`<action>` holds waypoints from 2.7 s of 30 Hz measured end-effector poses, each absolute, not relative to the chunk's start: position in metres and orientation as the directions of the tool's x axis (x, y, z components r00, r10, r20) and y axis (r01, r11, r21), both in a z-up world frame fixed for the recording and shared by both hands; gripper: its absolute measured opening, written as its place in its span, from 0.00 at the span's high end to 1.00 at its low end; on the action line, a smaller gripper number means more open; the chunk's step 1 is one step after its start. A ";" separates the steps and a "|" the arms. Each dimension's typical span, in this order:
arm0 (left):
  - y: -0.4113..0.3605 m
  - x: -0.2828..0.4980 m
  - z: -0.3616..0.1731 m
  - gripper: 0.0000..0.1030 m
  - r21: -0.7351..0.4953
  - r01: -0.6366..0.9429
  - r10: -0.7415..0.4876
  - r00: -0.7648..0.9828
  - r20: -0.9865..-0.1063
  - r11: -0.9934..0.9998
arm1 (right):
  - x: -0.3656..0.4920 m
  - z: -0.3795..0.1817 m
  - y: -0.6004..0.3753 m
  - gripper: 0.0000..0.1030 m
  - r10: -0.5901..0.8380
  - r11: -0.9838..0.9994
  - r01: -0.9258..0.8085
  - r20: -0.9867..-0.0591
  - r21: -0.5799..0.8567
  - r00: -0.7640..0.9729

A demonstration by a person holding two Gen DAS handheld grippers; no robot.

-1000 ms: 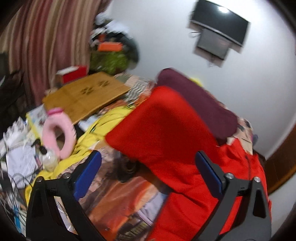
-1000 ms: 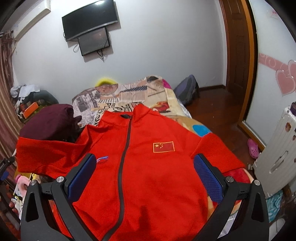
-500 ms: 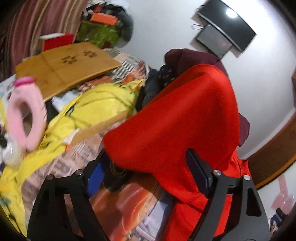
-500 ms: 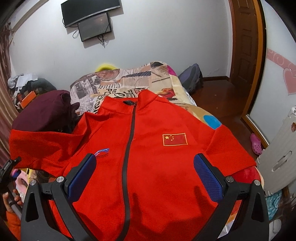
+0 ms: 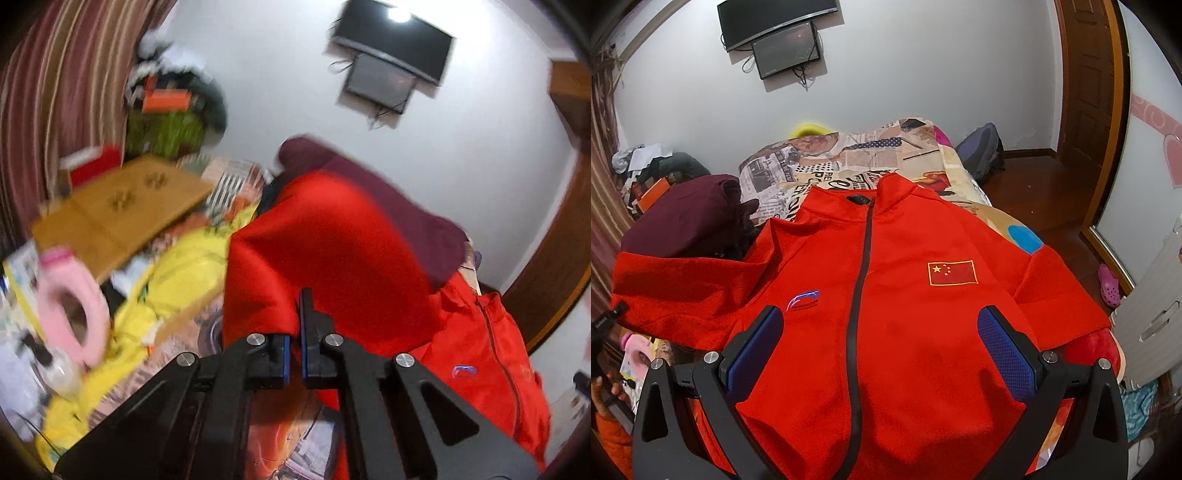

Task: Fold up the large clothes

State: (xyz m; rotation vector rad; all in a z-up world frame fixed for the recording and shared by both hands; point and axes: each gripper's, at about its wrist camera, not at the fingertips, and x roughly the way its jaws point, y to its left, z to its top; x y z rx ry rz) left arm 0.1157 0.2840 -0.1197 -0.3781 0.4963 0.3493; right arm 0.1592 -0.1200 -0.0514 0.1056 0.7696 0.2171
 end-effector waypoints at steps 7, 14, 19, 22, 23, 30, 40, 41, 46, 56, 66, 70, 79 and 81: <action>0.222 0.125 -0.054 0.98 -0.172 -0.284 0.193 0.890 -0.413 0.943 | 0.156 -0.050 -0.124 0.00 0.252 0.968 -0.174 -0.656 0.183 0.711; 0.151 0.165 -0.023 0.98 -0.107 -0.107 0.058 0.922 -0.384 0.989 | 0.153 -0.046 -0.135 0.00 0.248 0.969 -0.183 -0.624 0.168 0.741; 0.099 0.197 -0.024 0.98 -0.109 0.034 -0.077 0.902 -0.425 0.993 | 0.153 -0.046 -0.145 0.00 0.240 0.971 -0.175 -0.613 0.165 0.753; 0.065 0.215 -0.033 0.98 -0.113 0.123 -0.162 0.867 -0.471 0.986 | 0.154 -0.047 -0.151 0.00 0.228 0.974 -0.168 -0.607 0.155 0.761; 0.053 0.219 -0.037 0.98 -0.116 0.150 -0.188 0.852 -0.488 0.982 | 0.154 -0.048 -0.152 0.00 0.223 0.975 -0.165 -0.607 0.150 0.763; -0.026 0.243 -0.090 0.98 -0.106 0.303 -0.295 0.693 -0.658 0.947 | 0.153 -0.052 -0.163 0.00 0.212 0.977 -0.156 -0.612 0.143 0.762; -0.075 0.248 -0.165 0.98 -0.113 0.364 -0.297 0.501 -0.813 0.924 | 0.151 -0.060 -0.170 0.00 0.190 0.982 -0.153 -0.628 0.113 0.755; -0.076 0.247 -0.170 0.97 -0.112 0.366 -0.294 0.489 -0.821 0.924 | 0.151 -0.060 -0.171 0.00 0.189 0.982 -0.152 -0.629 0.113 0.754; -0.076 0.238 -0.183 0.80 -0.105 0.379 -0.279 0.440 -0.853 0.920 | 0.153 -0.064 -0.174 0.00 0.188 0.982 -0.151 -0.639 0.113 0.746; -0.051 0.210 -0.164 0.46 -0.063 0.338 -0.234 0.493 -0.838 0.939 | 0.154 -0.062 -0.167 0.00 0.190 0.981 -0.171 -0.640 0.092 0.745; 0.037 0.191 -0.123 0.30 0.055 0.085 -0.017 0.677 -0.736 0.995 | 0.159 -0.059 -0.135 0.00 0.223 0.964 -0.265 -0.630 0.028 0.744; 0.087 0.185 -0.124 0.30 0.045 -0.056 0.071 0.671 -0.738 0.997 | 0.165 -0.062 -0.112 0.00 0.257 0.938 -0.346 -0.643 -0.014 0.722; 0.148 0.151 -0.148 0.30 0.030 -0.230 0.170 0.618 -0.768 0.973 | 0.170 -0.088 -0.035 0.00 0.374 0.777 -0.625 -0.738 -0.081 0.561; 0.154 0.145 -0.155 0.30 0.026 -0.244 0.173 0.605 -0.777 0.969 | 0.168 -0.097 -0.018 0.00 0.386 0.727 -0.681 -0.766 -0.090 0.513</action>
